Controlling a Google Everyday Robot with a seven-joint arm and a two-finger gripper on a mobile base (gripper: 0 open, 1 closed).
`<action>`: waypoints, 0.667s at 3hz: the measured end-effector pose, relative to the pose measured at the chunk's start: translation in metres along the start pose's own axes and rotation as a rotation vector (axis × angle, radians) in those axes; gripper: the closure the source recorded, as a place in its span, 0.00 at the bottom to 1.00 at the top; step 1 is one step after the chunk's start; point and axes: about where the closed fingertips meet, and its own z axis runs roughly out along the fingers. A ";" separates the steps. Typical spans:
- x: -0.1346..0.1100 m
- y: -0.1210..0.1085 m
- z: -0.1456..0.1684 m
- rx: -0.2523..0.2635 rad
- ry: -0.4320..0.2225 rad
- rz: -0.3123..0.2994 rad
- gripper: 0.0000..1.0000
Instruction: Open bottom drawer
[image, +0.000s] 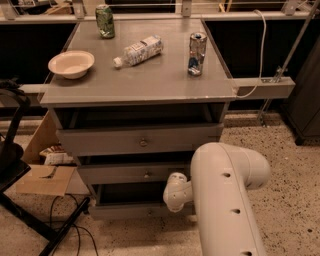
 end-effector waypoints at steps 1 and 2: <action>0.003 0.007 0.001 -0.019 0.006 0.005 1.00; 0.001 0.006 0.000 -0.019 0.006 0.005 1.00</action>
Offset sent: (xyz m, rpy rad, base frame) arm -0.2938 -0.2390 -0.0728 -0.2187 0.8704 -0.3062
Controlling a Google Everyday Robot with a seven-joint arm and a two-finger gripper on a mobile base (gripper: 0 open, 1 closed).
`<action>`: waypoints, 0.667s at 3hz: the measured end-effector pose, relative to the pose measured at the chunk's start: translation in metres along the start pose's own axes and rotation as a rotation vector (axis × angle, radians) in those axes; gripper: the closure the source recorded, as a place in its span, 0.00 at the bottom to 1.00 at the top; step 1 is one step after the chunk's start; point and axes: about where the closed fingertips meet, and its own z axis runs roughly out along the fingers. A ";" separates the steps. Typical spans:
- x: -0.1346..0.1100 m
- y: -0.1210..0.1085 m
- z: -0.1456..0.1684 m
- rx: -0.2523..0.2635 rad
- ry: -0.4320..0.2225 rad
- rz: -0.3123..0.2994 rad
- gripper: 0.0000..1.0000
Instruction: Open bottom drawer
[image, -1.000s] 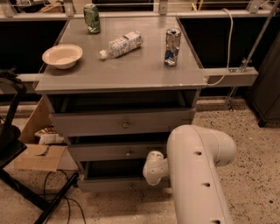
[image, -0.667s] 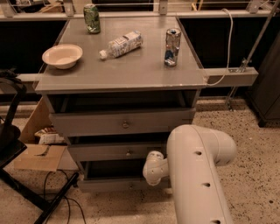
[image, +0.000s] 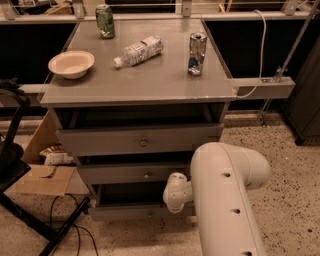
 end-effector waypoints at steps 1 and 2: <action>0.002 0.005 0.000 -0.013 0.004 0.003 1.00; 0.003 0.007 0.001 -0.022 0.007 0.005 1.00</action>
Offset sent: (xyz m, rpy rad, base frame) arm -0.2862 -0.2408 -0.0742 -0.2666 0.8952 -0.2805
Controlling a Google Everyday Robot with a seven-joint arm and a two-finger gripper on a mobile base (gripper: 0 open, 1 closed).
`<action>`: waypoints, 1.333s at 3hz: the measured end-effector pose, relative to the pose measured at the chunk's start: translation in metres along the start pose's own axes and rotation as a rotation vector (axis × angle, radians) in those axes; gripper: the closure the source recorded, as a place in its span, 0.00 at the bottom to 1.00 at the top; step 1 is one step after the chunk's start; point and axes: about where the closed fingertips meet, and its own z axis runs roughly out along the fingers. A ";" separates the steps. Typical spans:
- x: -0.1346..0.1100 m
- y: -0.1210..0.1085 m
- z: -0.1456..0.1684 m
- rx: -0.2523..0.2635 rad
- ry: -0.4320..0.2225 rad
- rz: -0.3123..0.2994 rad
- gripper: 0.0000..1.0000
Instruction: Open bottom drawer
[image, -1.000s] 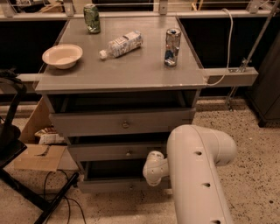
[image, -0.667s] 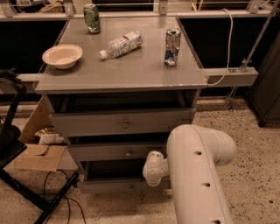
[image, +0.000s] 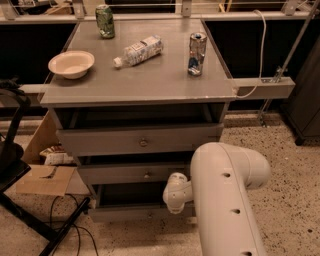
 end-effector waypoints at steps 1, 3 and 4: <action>-0.001 0.002 -0.002 -0.006 0.002 0.001 1.00; -0.001 0.002 -0.002 -0.006 0.002 0.001 0.51; -0.001 0.002 -0.002 -0.006 0.002 0.001 0.28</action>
Offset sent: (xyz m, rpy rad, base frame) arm -0.0018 0.0010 0.0011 -0.0020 0.0062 -0.0019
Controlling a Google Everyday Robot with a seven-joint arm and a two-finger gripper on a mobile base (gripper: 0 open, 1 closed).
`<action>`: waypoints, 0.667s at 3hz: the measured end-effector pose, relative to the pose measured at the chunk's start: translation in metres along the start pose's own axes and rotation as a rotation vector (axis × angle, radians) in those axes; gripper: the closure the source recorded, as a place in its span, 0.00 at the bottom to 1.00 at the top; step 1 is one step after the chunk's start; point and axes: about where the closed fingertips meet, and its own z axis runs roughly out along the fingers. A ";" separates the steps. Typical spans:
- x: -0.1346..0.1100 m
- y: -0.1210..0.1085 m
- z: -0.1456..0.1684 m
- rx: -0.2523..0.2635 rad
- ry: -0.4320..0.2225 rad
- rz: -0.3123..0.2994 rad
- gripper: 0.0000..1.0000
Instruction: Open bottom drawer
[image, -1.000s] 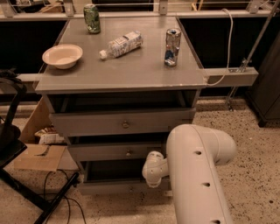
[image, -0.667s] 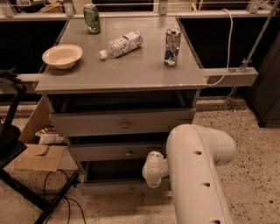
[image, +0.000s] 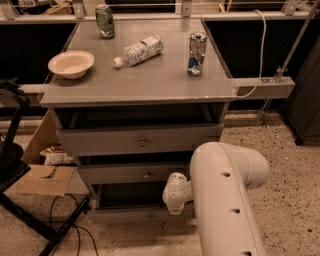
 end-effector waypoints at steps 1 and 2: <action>0.000 0.000 0.000 0.000 0.000 0.000 0.00; 0.000 0.000 0.000 0.000 0.000 0.000 0.00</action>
Offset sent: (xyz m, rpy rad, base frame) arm 0.0000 0.0000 0.0000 0.0000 0.0000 0.0000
